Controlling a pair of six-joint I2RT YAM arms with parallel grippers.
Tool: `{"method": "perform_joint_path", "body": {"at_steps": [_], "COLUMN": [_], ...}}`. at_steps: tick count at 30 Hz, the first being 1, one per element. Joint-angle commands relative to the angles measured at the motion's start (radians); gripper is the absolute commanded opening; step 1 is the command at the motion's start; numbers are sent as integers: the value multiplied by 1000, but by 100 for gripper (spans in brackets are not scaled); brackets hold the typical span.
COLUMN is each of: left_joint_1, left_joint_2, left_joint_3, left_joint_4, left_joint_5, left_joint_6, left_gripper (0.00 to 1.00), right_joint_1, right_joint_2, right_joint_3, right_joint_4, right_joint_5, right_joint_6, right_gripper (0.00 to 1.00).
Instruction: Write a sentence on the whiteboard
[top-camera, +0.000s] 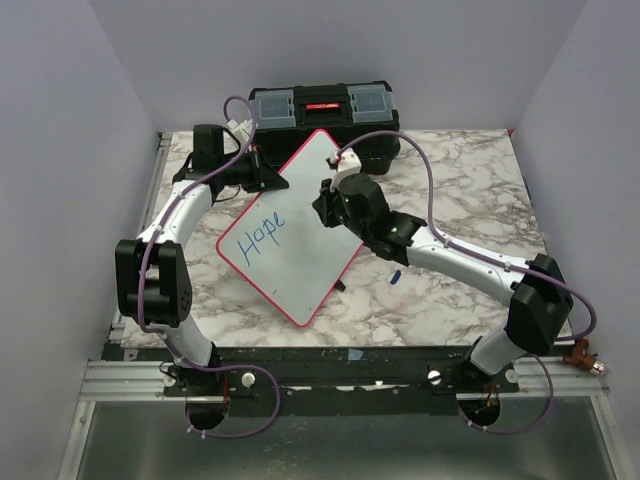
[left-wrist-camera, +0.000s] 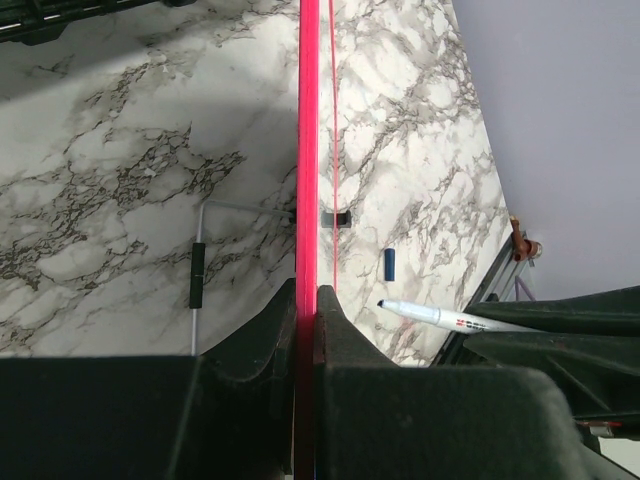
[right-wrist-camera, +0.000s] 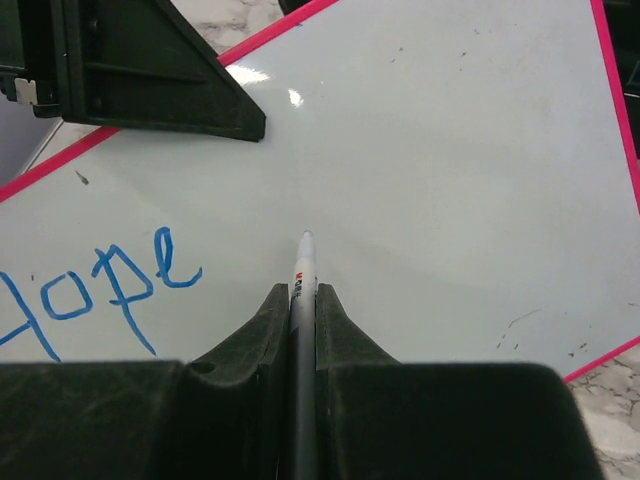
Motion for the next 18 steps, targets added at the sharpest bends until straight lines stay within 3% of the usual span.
{"method": "perform_joint_path", "body": {"at_steps": [1, 18], "left_joint_1": [-20, -22], "left_joint_2": [-28, -18], "left_joint_3": [20, 29], "left_joint_4": [16, 9], "left_joint_5": [-6, -8], "left_joint_6": [72, 78], "left_gripper": [0, 0], "right_joint_1": [-6, -20], "right_joint_2": [-21, 113], "right_joint_3": [-13, 139], "right_joint_4": [53, 53], "right_joint_5": [-169, -166], "right_joint_6": [-37, -100], "right_gripper": [1, 1]}}
